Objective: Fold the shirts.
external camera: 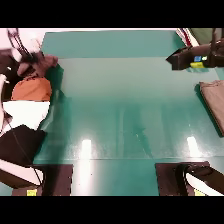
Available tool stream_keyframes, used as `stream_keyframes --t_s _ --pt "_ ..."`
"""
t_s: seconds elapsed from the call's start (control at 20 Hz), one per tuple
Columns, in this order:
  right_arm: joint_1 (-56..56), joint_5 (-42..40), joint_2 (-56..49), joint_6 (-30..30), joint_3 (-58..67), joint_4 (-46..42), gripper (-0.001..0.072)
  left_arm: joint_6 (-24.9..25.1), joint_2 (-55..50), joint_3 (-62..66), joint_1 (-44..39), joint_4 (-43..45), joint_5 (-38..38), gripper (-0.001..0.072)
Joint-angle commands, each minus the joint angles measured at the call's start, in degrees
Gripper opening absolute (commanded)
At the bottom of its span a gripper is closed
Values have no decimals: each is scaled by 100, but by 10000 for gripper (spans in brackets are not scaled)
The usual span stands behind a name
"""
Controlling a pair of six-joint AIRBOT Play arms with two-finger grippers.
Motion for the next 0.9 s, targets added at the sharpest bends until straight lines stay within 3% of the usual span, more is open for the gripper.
stream_keyframes --t_s 0.0,0.15,0.3,0.45,0.65,0.7,0.75,0.8,0.85 --pt "-50 -133 48 0 675 -2 16 664 1410 616 -481 -33 -319 24" --pt "-52 -127 48 -4 1360 -52 16 931 2699 721 -1226 -35 -769 23" --pt "-52 -127 48 -4 1897 -68 15 962 3294 719 -2074 -37 -1665 23" --pt "-52 -26 48 -4 2234 -146 15 809 3101 710 -3145 -326 -2612 23" --pt "-52 212 59 -4 2435 -153 16 872 2059 608 -4699 -1200 -2649 27" --pt "-52 278 81 -2 2415 -153 16 1034 1744 608 -4992 -1438 -2577 112" --pt "-52 396 79 -2 2417 -153 16 1104 1427 608 -5219 -1709 -2450 485" --pt "-52 522 79 -2 2417 -155 16 1093 1193 608 -5305 -1878 -2352 635" --pt "-52 612 79 -2 2417 -153 16 1067 1051 608 -5281 -1937 -2358 636"
